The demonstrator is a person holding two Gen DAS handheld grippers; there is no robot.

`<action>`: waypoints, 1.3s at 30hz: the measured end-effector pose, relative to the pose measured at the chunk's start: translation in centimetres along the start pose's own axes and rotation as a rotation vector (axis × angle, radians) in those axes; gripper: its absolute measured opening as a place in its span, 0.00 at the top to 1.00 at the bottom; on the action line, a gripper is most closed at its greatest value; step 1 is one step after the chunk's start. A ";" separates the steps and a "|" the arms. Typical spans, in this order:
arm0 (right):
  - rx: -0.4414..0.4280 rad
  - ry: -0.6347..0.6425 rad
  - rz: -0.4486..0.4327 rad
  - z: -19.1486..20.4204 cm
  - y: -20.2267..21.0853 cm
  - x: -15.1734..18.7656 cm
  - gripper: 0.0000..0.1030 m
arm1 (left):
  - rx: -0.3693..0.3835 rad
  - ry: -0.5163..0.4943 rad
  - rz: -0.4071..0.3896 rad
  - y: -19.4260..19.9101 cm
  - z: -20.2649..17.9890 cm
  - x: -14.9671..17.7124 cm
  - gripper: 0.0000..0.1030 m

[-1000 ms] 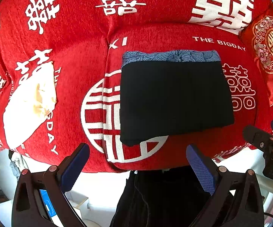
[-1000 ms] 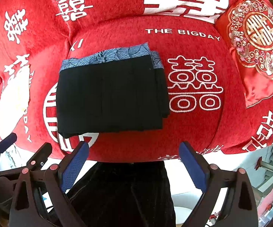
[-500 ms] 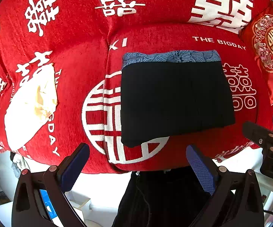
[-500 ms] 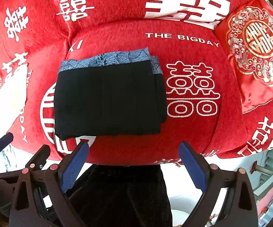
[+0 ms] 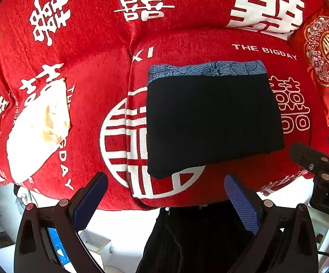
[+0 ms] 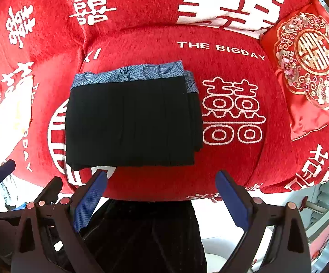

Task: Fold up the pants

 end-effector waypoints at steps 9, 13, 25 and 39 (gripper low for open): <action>0.004 0.015 0.003 0.4 -0.2 -0.2 0.06 | -0.003 -0.004 0.006 -0.2 0.2 -0.1 0.00; 0.004 0.018 0.004 0.6 -0.2 -0.3 0.06 | -0.004 -0.007 0.004 -0.2 0.2 -0.1 0.00; 0.005 0.020 0.003 0.7 -0.3 -0.4 0.06 | -0.006 -0.024 0.004 -0.3 -0.3 -0.2 0.00; 0.006 0.020 0.006 0.9 -0.4 -0.4 0.06 | 0.000 -0.013 -0.009 -0.1 -0.3 -0.5 0.00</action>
Point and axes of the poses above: each gripper's, at about its wrist camera, not at the fingertips, and y roughly against the way its jaws point, z to its left, x to its underside, the point moved 4 cm from there along -y, roughly the way its jaws point, and after that the axes turned 2 degrees about y, right-handed, at the moved point
